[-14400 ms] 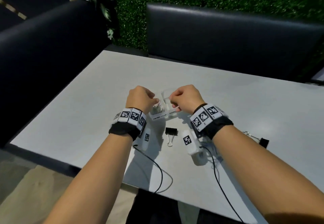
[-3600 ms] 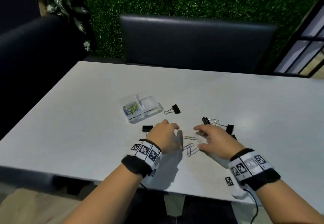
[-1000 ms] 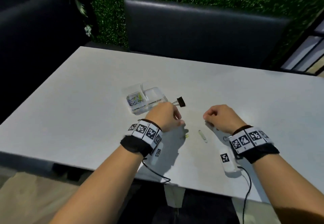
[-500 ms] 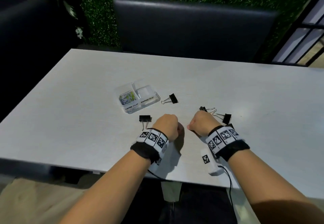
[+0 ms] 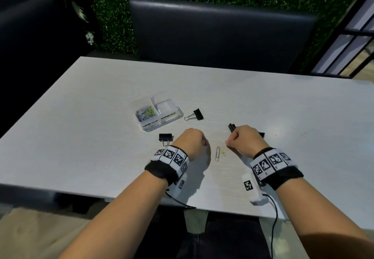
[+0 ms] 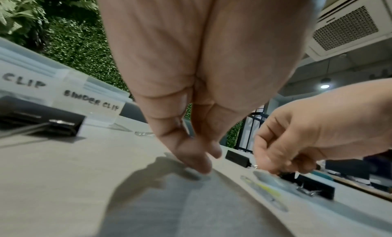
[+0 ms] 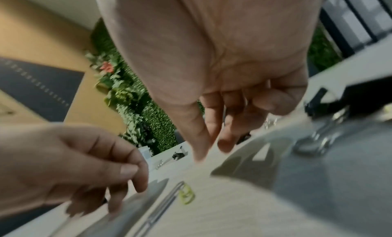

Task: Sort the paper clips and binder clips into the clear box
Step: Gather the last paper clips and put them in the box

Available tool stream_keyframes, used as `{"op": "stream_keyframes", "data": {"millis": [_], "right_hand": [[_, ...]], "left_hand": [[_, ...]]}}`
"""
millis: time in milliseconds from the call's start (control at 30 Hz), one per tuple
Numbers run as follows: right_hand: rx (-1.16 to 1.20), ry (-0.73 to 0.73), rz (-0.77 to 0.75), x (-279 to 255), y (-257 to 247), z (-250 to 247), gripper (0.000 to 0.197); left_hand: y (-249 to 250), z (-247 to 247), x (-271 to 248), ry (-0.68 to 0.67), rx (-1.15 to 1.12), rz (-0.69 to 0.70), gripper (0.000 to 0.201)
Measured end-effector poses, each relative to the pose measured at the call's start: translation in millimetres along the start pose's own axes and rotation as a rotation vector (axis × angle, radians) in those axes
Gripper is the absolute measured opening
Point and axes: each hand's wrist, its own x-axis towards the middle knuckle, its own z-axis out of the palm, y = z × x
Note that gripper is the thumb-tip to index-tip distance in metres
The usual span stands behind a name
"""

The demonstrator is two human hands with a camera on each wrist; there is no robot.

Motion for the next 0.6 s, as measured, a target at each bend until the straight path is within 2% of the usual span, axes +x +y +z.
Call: {"op": "stream_keyframes", "data": {"millis": [67, 167, 300, 367, 467, 533, 600], "right_hand": [[-0.063, -0.04, -0.019, -4.6, 2.2, -0.7, 0.008], [-0.05, -0.097, -0.041, -8.6, 3.0, 4.6, 0.017], [-0.144, -0.066, -0.067, -7.5, 5.8, 7.7, 0.014], [-0.163, -0.074, -0.041, -5.9, 7.1, 6.0, 0.013], [-0.199, -0.079, -0.012, -5.0, 6.4, 1.5, 0.013], [-0.197, -0.077, 0.004, -4.4, 3.9, 0.6, 0.019], [-0.229, -0.09, 0.033, -0.8, -0.4, 5.0, 0.033]], "left_hand": [[5.3, 2.2, 2.5, -0.004, -0.02, 0.005, 0.028], [16.1, 10.5, 7.6, -0.014, 0.007, 0.021, 0.034], [25.2, 29.8, 12.4, -0.051, 0.167, 0.041, 0.044], [23.9, 32.8, 13.5, -0.032, 0.202, 0.033, 0.038], [18.9, 28.0, 14.3, -0.029, 0.208, 0.0, 0.013], [15.0, 28.1, 15.8, -0.051, 0.164, -0.026, 0.019], [15.4, 28.7, 15.3, -0.09, 0.163, -0.042, 0.021]]}}
